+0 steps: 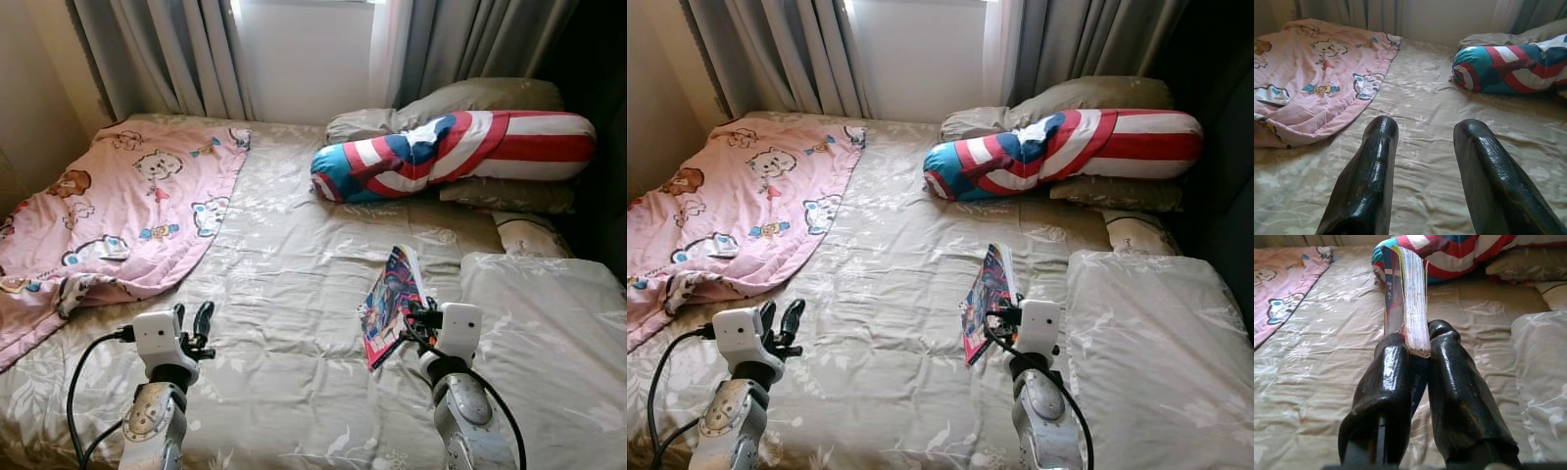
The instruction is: Clean up the room
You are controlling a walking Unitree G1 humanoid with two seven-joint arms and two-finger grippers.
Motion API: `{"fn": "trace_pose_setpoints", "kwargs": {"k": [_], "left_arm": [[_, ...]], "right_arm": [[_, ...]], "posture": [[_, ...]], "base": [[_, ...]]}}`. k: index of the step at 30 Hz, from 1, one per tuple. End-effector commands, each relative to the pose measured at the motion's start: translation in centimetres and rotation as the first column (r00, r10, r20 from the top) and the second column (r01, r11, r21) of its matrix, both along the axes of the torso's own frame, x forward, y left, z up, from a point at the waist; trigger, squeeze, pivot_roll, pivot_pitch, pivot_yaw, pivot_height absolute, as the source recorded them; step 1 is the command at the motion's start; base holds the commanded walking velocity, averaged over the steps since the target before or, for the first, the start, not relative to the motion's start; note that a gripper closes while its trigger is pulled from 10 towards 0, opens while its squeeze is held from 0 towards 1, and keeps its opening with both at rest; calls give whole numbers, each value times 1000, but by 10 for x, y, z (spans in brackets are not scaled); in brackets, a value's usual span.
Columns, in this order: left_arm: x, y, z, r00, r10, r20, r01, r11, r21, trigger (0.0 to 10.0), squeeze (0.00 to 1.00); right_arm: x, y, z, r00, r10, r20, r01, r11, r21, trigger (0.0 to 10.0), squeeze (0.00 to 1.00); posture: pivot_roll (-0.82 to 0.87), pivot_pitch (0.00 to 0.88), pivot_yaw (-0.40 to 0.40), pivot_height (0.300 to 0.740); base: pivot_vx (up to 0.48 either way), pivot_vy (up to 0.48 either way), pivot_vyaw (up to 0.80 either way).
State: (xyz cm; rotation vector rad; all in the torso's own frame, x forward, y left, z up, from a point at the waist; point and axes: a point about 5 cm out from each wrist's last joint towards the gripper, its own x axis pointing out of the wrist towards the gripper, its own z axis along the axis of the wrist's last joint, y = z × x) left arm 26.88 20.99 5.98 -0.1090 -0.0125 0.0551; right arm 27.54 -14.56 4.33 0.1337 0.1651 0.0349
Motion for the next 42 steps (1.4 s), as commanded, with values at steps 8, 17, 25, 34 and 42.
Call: {"fn": "trace_pose_setpoints", "kwargs": {"k": [8, 17, 25, 34, 42], "left_arm": [[2, -1, 3, 1000, -4, 2, 4, 1000, -4, 10000, 0], [1, 1, 3, 1000, -6, 4, 6, 1000, -4, 10000, 0], [4, -1, 5, 1000, -12, 7, 12, 1000, -3, 10000, 0], [3, -1, 5, 1000, -14, 8, 14, 1000, -4, 10000, 0], [3, -1, 5, 1000, -12, 7, 12, 1000, -4, 10000, 0]], "right_arm": [[3, 0, 11, 998, 6, 59, -5, 1000, -9, 10000, 0], [3, 4, 9, 999, 26, 35, -25, 999, -20, 10000, 0], [3, 1, 9, 999, 7, 51, -7, 1000, -16, 10000, 0], [3, 5, 10, 998, 27, 60, -26, 1000, -17, 10000, 0], [2, 6, 11, 998, 27, 63, -27, 1000, -7, 10000, 0]], "posture": [[36, 31, -25, 681], [35, 27, -20, 676], [36, 20, -19, 651], [40, 21, -18, 651], [42, 25, -17, 651]], "base": [[0, 0, 0], [0, 0, 0], [0, 0, 0], [0, 0, 0], [0, 0, 0]]}}
